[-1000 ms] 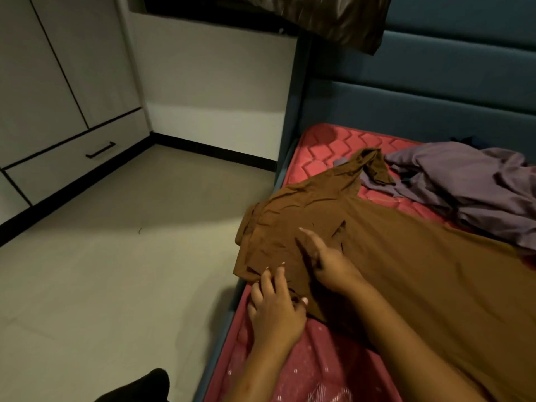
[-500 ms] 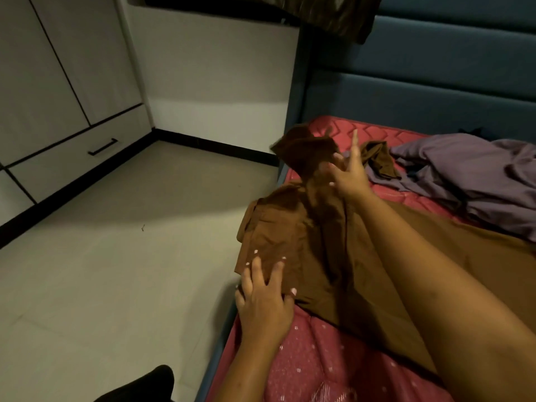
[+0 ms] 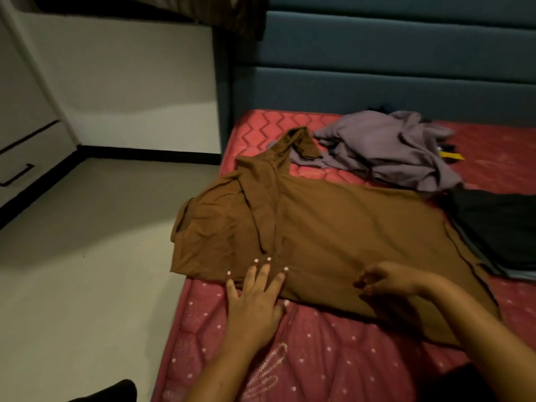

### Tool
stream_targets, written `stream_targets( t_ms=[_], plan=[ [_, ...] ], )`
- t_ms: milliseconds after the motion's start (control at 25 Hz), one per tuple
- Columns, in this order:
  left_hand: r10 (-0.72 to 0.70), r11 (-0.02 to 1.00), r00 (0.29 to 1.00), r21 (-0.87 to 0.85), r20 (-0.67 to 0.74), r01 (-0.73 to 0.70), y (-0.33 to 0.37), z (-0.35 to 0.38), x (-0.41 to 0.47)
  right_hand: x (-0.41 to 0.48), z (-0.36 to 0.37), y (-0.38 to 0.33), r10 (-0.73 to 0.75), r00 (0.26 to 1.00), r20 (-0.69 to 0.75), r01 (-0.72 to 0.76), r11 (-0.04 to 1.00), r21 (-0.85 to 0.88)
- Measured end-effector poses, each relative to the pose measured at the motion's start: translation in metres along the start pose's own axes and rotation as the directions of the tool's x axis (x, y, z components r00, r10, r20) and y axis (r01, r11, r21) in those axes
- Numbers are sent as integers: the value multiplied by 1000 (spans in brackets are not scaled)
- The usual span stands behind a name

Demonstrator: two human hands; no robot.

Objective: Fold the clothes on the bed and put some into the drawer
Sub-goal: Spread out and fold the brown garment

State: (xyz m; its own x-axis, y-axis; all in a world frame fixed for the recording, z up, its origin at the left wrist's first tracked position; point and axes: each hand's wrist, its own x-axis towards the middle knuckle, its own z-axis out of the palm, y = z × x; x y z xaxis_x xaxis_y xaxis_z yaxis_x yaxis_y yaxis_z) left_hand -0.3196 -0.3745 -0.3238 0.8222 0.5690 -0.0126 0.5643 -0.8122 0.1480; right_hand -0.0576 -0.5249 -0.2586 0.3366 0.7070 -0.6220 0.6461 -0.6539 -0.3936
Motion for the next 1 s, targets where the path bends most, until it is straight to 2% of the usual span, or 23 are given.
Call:
stream_targets(
  t_ms=[80,120,240,320,360,440,480,520,560,600,640,720,800,840,920,1000],
  plan=[
    [85,996,996,11,-3,-85,29,-5,-2,-20,5,38,152,988,8,-149,975,-165],
    [118,993,993,25,-11,-118,46,-7,-2,-29,7,50,208,977,50,-195,961,-194],
    [196,980,980,-1,-30,-197,100,-9,8,-48,2,72,375,907,192,-374,926,-44],
    [235,971,972,-37,17,-234,131,-6,22,-63,-2,86,424,876,232,-417,905,-77],
    [226,973,972,-54,61,-223,142,-3,28,-70,-4,94,433,883,181,-427,901,-73],
    [223,975,968,-51,115,-218,159,0,41,-81,2,115,378,925,-23,-379,925,-24],
    [218,976,968,-33,122,-216,158,1,47,-78,6,123,371,911,-181,-371,928,40],
    [213,977,967,-14,136,-213,157,0,52,-78,10,135,414,867,-277,-371,908,196],
    [209,978,967,-7,144,-210,156,-2,59,-81,10,149,472,828,-302,-379,869,319],
    [204,979,968,-23,146,-203,154,-6,68,-79,9,162,524,809,-265,-367,803,469],
    [195,980,973,-62,126,-188,151,-11,76,-76,1,167,515,812,-274,-307,777,549],
    [170,976,985,-144,31,-164,150,-21,96,-63,-15,175,523,729,-441,-144,747,648],
    [118,983,987,-125,-111,-132,157,-22,116,-49,-21,182,555,622,-552,-96,754,650],
    [98,989,978,-89,-184,-115,162,-17,123,-40,-19,187,569,595,-568,-98,753,651],
    [116,993,957,3,-264,-120,177,-3,132,-29,-12,192,573,583,-576,-101,754,649],
    [156,988,941,51,-300,-147,192,19,133,-24,-13,194,546,542,-639,-111,800,590]
  ],
)
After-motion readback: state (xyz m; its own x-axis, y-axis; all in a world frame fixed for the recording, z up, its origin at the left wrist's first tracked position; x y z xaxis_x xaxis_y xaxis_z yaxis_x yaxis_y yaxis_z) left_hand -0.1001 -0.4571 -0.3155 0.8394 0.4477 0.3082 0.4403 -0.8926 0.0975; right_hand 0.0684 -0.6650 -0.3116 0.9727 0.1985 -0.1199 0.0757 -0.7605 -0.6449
